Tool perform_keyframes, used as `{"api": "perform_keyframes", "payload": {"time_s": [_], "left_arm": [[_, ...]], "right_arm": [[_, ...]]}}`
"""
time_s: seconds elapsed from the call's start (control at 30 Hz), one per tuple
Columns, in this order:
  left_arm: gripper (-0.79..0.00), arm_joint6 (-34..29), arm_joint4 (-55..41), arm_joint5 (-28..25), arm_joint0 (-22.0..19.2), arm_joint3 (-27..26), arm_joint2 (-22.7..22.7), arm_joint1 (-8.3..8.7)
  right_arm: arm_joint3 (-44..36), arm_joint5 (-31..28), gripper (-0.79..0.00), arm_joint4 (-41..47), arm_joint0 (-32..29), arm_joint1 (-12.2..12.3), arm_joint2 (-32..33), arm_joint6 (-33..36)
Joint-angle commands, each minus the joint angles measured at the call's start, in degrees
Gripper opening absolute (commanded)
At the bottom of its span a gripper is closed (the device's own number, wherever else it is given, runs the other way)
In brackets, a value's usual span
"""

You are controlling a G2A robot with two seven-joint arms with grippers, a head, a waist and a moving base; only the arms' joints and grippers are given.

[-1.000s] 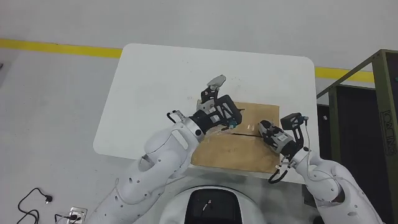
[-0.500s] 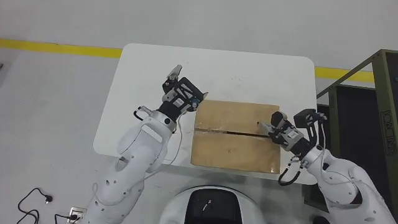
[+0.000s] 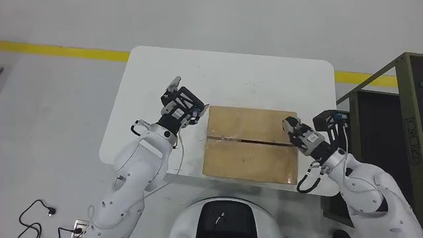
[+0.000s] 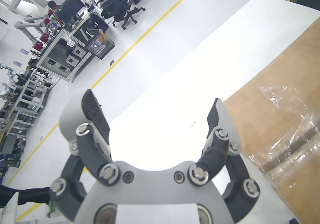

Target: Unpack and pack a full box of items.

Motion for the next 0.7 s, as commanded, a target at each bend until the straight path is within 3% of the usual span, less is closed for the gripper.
{"api": "perform_keyframes", "payload": {"time_s": [0.0,0.3,0.37,0.43,0.57,0.67], "left_arm": [[0.0,-0.5,-0.4,-1.3,0.6,0.1,0.2,0.03],[-0.025,-0.4,1.7,-4.7,0.9,2.4,4.8,-0.21],[-0.369,-0.3,1.8,-5.3,0.9,2.8,5.8,-0.29],[-0.548,-0.5,1.6,-5.6,0.8,3.2,6.3,-0.38],[-0.717,-1.1,1.4,-5.6,0.3,4.4,7.4,-0.6],[-0.73,-1.7,1.6,-5.4,-0.2,5.5,7.9,-0.75]], "right_arm": [[1.3,0.3,-0.785,-1.1,0.3,-0.1,-1.3,-0.1],[3.4,1.0,-0.785,-2.5,-0.8,-0.3,-2.5,-1.3],[3.9,1.2,-0.785,-2.8,-0.9,-0.3,-2.7,-1.6],[4.1,1.4,-0.785,-3.1,-0.9,-0.4,-2.9,-1.8],[5.1,1.7,-0.785,-3.4,-0.6,-0.5,-3.6,-2.4],[5.4,1.7,-0.785,-3.5,-0.3,-0.6,-3.9,-2.5]]}}
